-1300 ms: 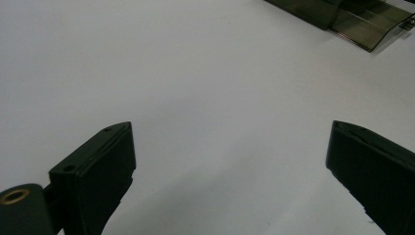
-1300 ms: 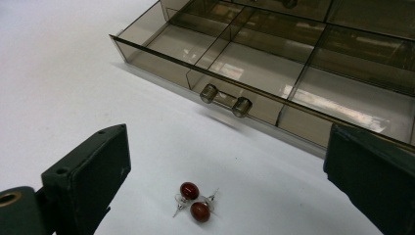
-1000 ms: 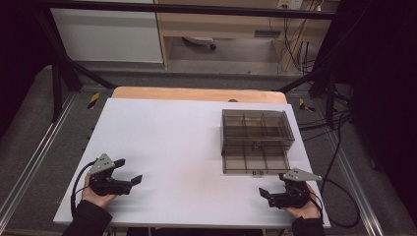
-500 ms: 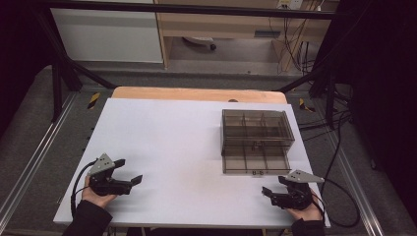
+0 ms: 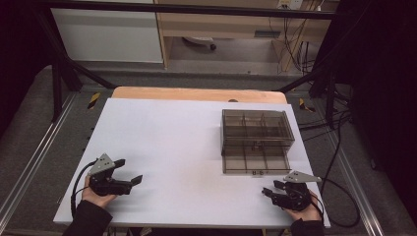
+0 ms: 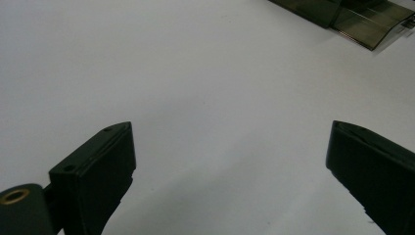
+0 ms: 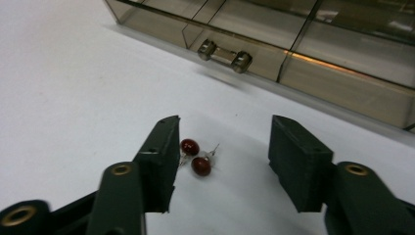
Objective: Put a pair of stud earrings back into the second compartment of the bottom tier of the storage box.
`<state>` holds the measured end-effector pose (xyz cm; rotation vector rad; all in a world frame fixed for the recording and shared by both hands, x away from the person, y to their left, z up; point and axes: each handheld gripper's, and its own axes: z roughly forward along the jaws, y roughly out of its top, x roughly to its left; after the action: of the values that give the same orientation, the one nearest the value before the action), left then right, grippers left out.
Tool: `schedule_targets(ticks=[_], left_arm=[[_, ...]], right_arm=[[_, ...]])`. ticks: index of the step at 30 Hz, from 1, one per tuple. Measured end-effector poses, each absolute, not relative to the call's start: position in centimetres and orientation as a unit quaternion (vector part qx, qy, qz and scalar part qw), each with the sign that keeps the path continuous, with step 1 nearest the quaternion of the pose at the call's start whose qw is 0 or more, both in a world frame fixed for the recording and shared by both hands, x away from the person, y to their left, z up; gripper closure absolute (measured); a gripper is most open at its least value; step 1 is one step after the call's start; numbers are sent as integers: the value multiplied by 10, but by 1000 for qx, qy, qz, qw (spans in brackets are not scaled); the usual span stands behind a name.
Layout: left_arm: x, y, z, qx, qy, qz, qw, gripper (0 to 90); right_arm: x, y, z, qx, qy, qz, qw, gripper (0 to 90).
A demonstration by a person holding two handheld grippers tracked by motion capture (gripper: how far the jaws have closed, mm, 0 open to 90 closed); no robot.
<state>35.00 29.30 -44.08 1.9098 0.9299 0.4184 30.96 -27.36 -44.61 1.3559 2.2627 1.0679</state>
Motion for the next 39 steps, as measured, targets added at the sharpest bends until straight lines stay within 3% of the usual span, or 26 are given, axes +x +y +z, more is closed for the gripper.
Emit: schedule_targets(ticks=[14,39], left_arm=[[350,293,-441,780,378,170,468,45],[350,293,-441,779,379,171,469,45]], right_arm=[[310,-272,-449,473,793,362,131,630],[310,-273,-449,472,796,354,131,757]])
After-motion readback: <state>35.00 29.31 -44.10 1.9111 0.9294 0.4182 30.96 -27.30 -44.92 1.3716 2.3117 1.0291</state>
